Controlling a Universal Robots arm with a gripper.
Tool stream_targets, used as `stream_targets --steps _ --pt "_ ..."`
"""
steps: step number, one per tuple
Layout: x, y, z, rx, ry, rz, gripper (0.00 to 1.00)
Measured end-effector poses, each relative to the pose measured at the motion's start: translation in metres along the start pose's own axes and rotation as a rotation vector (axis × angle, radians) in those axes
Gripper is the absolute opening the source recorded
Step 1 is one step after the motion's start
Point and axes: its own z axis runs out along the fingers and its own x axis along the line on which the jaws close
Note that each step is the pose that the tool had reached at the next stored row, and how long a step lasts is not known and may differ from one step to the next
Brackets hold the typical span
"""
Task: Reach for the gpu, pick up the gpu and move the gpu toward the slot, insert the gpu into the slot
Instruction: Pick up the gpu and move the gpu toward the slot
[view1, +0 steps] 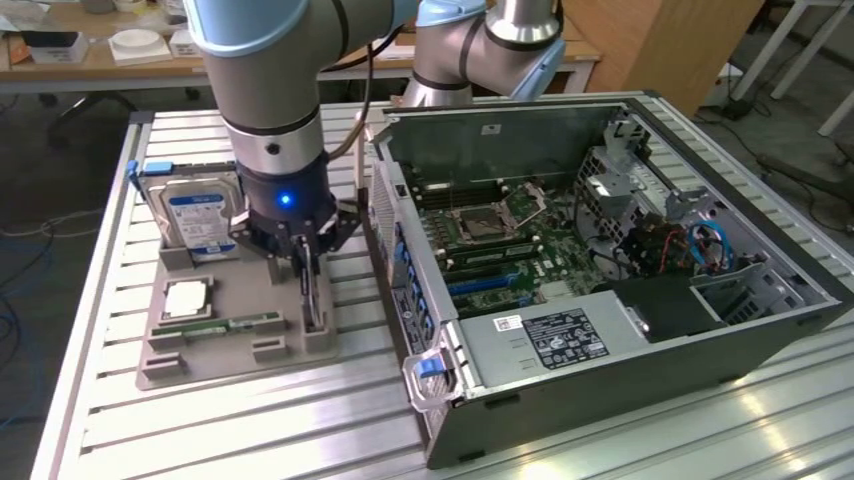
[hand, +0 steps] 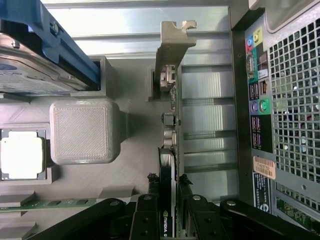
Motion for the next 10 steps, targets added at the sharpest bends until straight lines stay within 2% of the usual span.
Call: stream_targets --steps 5,10 --pt "0.0 0.0001 -0.0022 -0.0071 0.0005 0.0 0.26" --pt "0.0003 0.0003 -0.0044 -0.024 0.0019 0.001 0.26"
